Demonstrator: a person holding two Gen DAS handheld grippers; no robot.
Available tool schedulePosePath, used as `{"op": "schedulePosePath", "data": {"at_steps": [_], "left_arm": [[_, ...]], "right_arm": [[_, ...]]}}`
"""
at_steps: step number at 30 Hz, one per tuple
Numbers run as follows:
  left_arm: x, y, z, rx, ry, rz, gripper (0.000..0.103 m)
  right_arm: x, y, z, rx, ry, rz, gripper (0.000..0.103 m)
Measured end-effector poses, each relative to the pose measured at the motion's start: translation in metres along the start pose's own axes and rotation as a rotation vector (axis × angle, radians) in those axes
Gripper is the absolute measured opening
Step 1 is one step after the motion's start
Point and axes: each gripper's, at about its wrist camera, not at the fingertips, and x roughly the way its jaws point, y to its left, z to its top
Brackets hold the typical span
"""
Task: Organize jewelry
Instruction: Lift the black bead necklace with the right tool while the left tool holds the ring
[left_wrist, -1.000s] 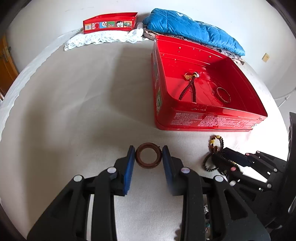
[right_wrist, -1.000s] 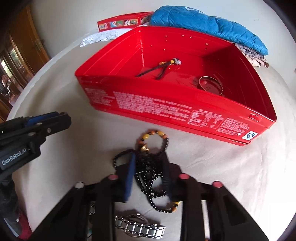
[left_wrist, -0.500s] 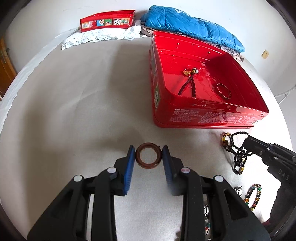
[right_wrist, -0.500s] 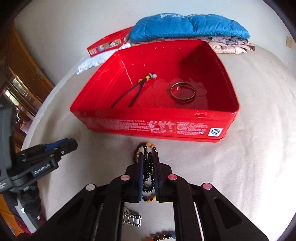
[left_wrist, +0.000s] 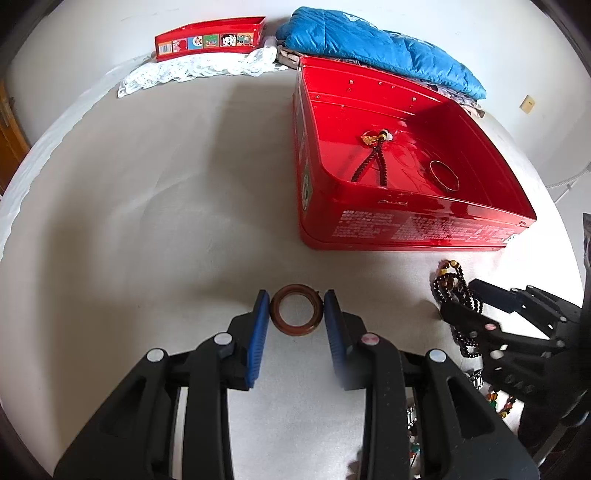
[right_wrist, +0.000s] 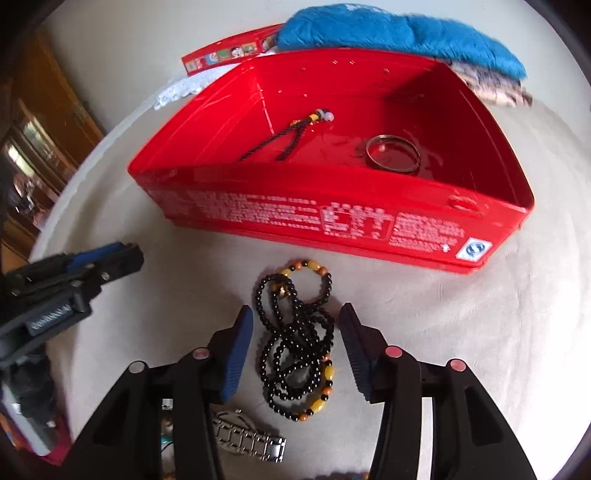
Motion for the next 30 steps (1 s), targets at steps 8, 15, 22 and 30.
{"op": "schedulePosePath", "data": {"at_steps": [8,15,22,30], "left_arm": [[0.000,0.000,0.000,0.001,0.000,-0.001,0.029],[0.000,0.000,-0.001,0.005,-0.003,-0.009,0.029],[-0.004,0.001,-0.001,0.005,-0.010,-0.041,0.029],[-0.024,-0.009,0.001,0.020,-0.046,-0.061,0.029]], "right_arm": [[0.002,0.001,0.000,-0.004,-0.025,0.016,0.011],[-0.021,-0.022,0.002,0.076,-0.069,0.147,0.010],[-0.061,-0.029,0.000,0.087,-0.176,0.219,0.010],[-0.099,-0.034,0.007,0.078,-0.252,0.272,0.010]]}}
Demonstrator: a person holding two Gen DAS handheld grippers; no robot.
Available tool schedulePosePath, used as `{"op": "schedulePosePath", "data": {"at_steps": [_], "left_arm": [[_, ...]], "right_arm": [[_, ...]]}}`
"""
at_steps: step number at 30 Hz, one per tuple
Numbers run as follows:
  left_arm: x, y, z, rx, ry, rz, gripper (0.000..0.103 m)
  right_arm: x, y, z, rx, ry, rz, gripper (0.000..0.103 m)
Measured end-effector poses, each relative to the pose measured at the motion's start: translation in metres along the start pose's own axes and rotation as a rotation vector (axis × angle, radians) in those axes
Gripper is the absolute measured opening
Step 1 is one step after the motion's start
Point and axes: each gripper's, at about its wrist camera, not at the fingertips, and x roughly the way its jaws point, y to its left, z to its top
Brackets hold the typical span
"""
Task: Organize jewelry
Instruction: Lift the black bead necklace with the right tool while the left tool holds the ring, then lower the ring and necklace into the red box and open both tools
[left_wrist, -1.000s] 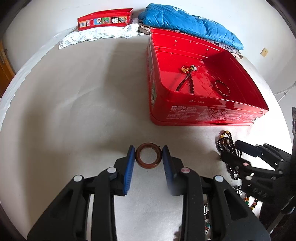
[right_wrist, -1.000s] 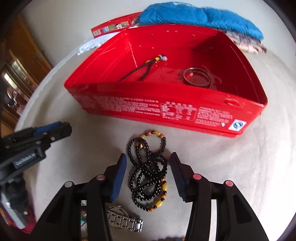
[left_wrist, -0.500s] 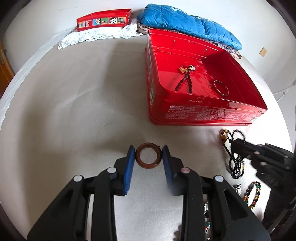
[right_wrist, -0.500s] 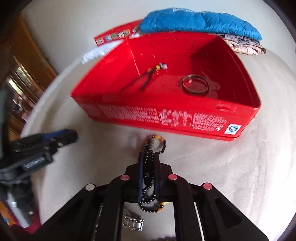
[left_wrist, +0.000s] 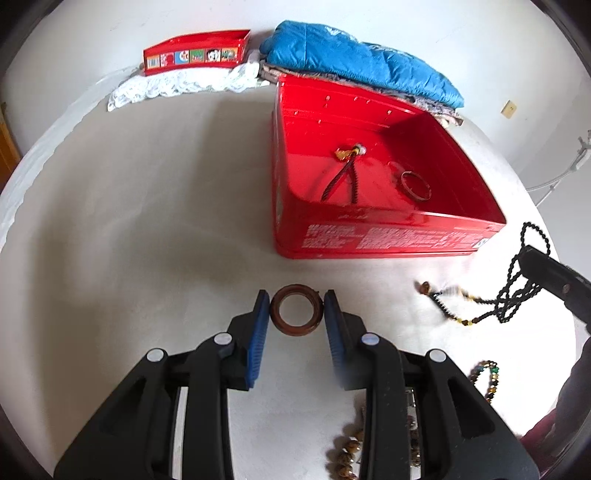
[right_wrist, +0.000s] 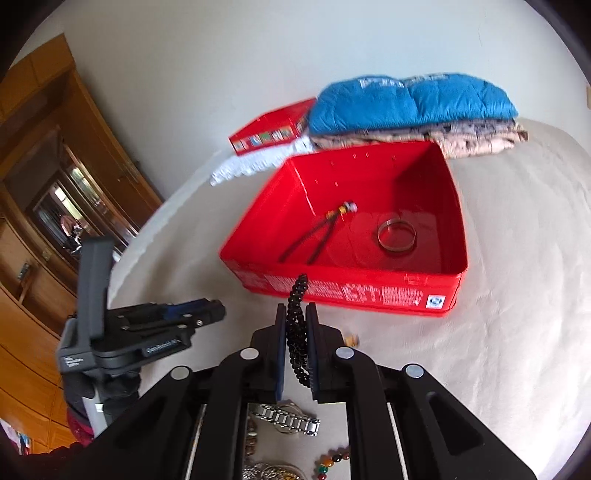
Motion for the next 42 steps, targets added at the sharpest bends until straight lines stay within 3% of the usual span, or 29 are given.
{"op": "schedulePosePath", "data": {"at_steps": [8,18,26,33,42], "left_arm": [[-0.033,-0.021,0.012,0.044,-0.040,-0.030,0.029],[-0.066,-0.051,0.066,0.085,-0.132,-0.054,0.029],[-0.025,-0.065,0.106,0.088,-0.114,-0.086,0.029],[0.030,-0.061,0.121,0.095,-0.033,-0.079,0.029],[0.063,-0.056,0.123,0.105,0.020,-0.042,0.029]], "right_arm": [[-0.030,0.010,0.030,-0.031,-0.040,0.020,0.010],[-0.055,0.015,0.091,-0.041,-0.143,0.017,0.010],[-0.015,-0.011,0.126,0.005,-0.144,-0.018,0.010],[0.037,-0.035,0.123,0.026,-0.067,-0.059,0.010],[0.086,-0.048,0.112,0.035,0.052,-0.127,0.010]]}}
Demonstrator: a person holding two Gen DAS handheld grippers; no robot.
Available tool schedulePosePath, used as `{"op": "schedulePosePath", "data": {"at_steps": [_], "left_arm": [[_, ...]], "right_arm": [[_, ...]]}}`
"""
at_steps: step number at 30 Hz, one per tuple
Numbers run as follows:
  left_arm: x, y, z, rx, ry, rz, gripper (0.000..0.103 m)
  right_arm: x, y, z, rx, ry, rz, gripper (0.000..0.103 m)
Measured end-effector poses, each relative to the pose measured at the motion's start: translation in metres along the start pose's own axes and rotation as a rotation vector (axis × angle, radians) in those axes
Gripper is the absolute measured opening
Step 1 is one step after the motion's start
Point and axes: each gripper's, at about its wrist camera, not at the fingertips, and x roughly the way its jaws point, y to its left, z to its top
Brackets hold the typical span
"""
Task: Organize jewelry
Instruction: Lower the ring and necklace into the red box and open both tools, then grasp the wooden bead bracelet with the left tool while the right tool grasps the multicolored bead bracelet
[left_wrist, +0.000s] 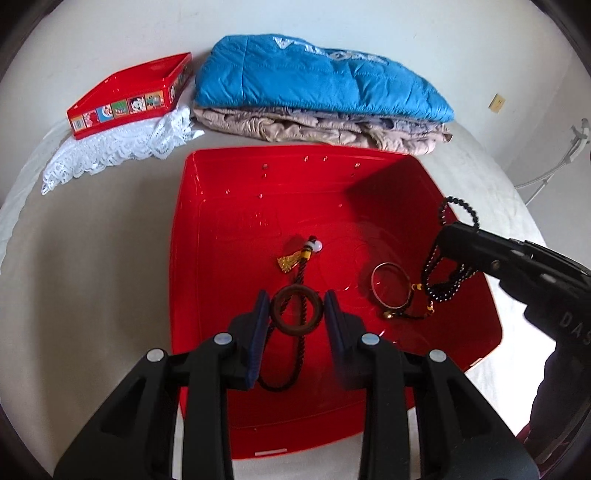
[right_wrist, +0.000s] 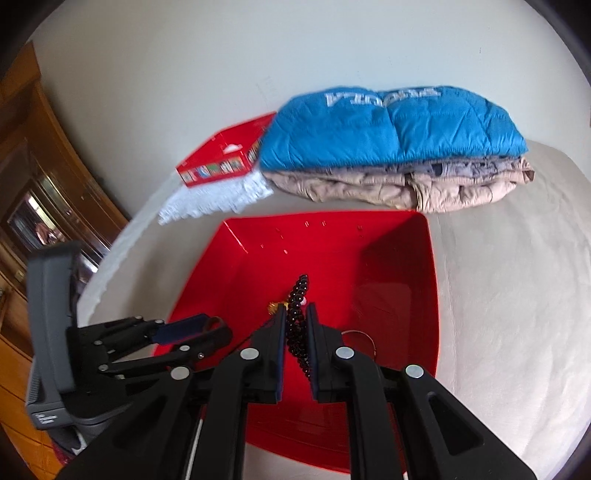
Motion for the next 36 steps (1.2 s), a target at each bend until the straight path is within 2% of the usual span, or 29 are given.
{"op": "schedulePosePath", "data": {"at_steps": [4,7,11,22,26,31,36], "left_arm": [[0.011,0.001,-0.001,0.004,0.025,0.003,0.030],[0.012,0.003,-0.001,-0.001,0.027,0.014,0.032],[0.008,0.005,-0.001,-0.010,0.021,0.013,0.032],[-0.043,-0.001,-0.016,-0.012,-0.048,0.047,0.033],[-0.062,-0.006,-0.039,0.003,-0.038,0.063,0.033],[-0.078,-0.007,-0.077,0.025,-0.032,0.074,0.033],[-0.086,-0.001,-0.118,0.019,0.000,0.058,0.033]], "right_arm": [[0.014,-0.002,-0.004,0.000,0.052,-0.017,0.013],[0.014,-0.003,-0.005,-0.001,0.051,-0.034,0.020],[0.007,-0.004,-0.005,0.004,0.035,-0.038,0.020],[-0.023,0.002,-0.013,0.018,0.003,-0.026,0.020],[-0.040,0.008,-0.028,0.015,0.008,-0.005,0.020],[-0.063,0.018,-0.059,-0.010,0.009,-0.022,0.021],[-0.073,0.019,-0.103,-0.012,0.063,0.003,0.022]]}}
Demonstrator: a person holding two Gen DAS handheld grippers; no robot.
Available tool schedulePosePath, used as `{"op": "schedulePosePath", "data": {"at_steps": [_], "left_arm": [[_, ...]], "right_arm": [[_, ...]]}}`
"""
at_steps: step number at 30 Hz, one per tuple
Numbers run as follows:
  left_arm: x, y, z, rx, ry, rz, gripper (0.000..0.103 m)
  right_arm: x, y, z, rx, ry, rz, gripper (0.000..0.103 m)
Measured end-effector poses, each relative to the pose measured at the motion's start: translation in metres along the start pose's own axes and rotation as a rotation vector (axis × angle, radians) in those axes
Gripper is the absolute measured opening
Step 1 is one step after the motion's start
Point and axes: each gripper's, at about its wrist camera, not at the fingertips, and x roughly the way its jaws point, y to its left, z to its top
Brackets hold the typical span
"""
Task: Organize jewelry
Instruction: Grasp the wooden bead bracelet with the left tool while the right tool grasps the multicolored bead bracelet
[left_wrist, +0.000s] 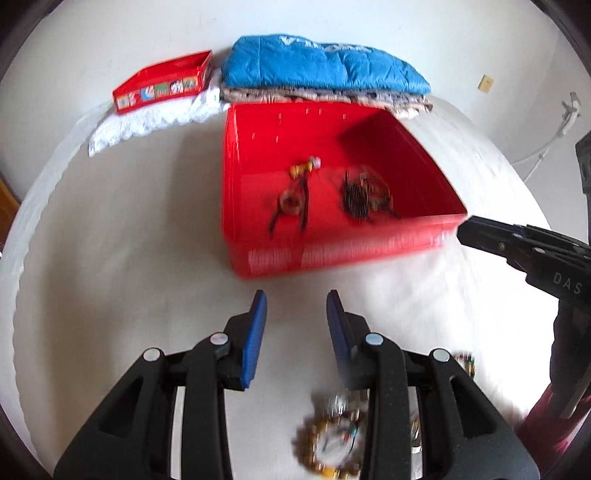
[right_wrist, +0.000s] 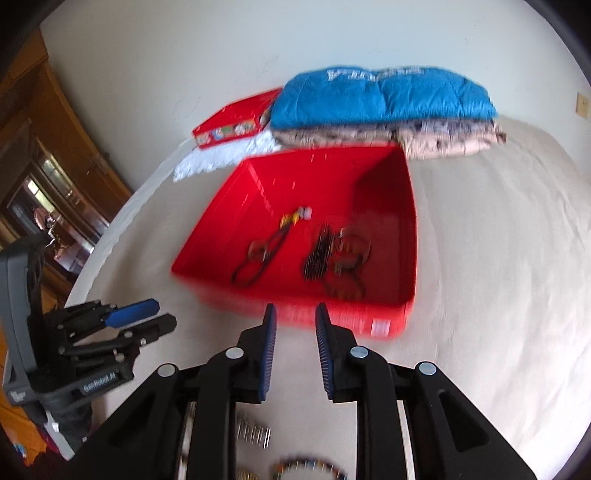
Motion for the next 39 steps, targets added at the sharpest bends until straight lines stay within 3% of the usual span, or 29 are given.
{"op": "schedulePosePath", "data": {"at_steps": [15,25,27,29,31,39], "left_arm": [[-0.003,0.003,-0.097,-0.016,0.085,0.027,0.033],[0.006,-0.001,-0.112,-0.013,0.099,0.058,0.040],[0.007,-0.002,-0.113,-0.010,0.103,0.061,0.040],[0.006,-0.002,-0.114,-0.008,0.101,0.064,0.042],[0.006,-0.001,-0.115,-0.012,0.101,0.064,0.044],[0.007,-0.005,-0.118,-0.002,0.102,0.076,0.047]], "right_arm": [[-0.017,0.009,-0.106,0.001,0.142,0.052,0.022],[-0.016,-0.007,-0.119,0.071,0.157,0.025,0.023],[-0.018,-0.013,-0.119,0.086,0.151,0.002,0.029],[-0.018,-0.017,-0.119,0.095,0.156,-0.010,0.044],[-0.017,-0.022,-0.120,0.110,0.165,-0.019,0.052],[-0.002,-0.028,-0.118,0.122,0.199,-0.042,0.056]]}}
